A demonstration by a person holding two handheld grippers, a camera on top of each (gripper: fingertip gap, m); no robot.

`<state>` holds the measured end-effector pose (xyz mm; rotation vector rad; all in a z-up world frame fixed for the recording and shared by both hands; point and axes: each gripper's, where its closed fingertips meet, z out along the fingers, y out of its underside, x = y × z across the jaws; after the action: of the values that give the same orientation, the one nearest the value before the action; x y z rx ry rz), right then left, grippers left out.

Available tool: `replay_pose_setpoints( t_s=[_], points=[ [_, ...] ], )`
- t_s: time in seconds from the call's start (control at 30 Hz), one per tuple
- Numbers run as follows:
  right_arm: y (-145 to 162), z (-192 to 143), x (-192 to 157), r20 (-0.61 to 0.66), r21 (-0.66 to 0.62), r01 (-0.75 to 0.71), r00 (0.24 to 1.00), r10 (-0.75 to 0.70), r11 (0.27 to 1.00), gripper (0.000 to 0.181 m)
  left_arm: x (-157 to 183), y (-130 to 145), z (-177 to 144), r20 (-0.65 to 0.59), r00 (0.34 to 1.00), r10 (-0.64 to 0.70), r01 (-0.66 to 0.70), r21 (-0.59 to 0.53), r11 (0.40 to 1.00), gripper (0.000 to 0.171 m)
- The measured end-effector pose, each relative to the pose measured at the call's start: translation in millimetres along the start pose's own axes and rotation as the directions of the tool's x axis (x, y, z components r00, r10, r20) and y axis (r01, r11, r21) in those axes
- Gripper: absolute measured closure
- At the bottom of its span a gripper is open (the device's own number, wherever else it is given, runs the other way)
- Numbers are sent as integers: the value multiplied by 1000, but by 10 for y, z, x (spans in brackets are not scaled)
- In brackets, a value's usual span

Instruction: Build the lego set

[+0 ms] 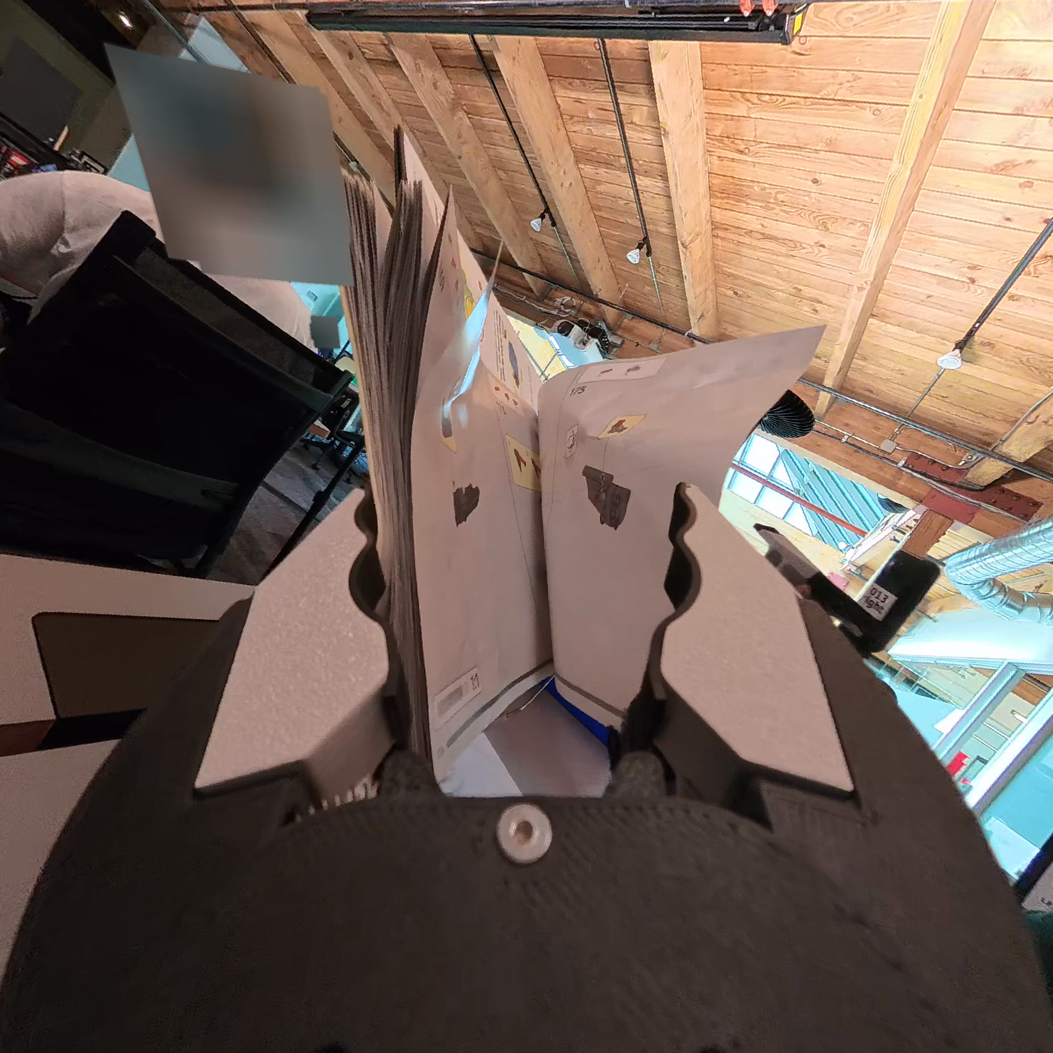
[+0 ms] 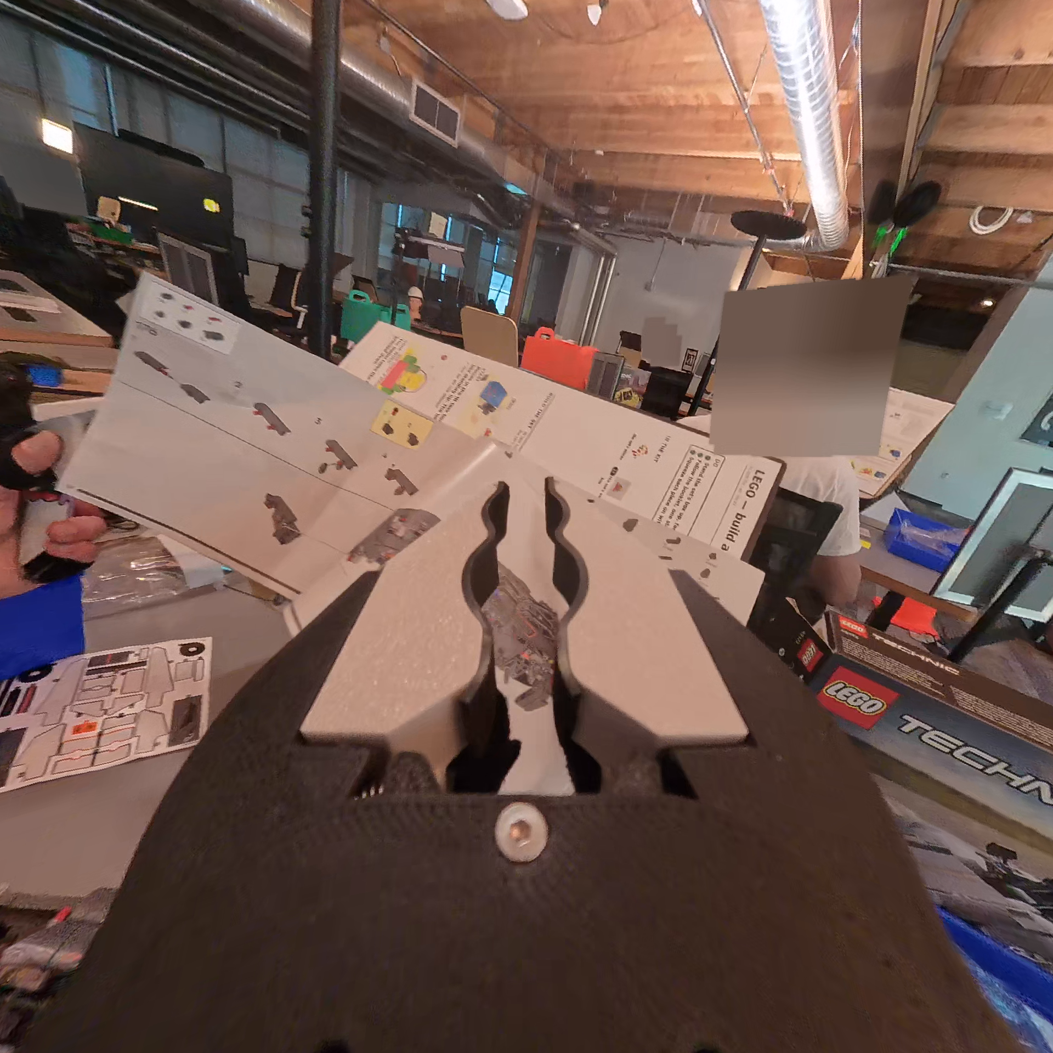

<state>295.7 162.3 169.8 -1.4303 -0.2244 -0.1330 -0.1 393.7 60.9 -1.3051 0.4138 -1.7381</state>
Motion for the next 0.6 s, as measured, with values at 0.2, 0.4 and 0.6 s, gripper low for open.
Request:
replay_pose_setpoints(
  t_s=[0.2, 0.4, 0.6],
  points=[
    [-57, -202, -367, 91, -77, 54, 995, -47, 996, 169, 2, -29, 11, 73, 993, 90, -90, -4, 996, 62],
    [296, -471, -978, 246, -236, 144, 966, -84, 961, 167, 13, -172, -82, 219, 933, 285, -286, -28, 958, 59],
    [902, -784, -1560, 361, -330, 127, 933, 0, 935, 168, 233, -325, -117, 235, 903, 359, -372, 13, 928, 57]
  ],
)
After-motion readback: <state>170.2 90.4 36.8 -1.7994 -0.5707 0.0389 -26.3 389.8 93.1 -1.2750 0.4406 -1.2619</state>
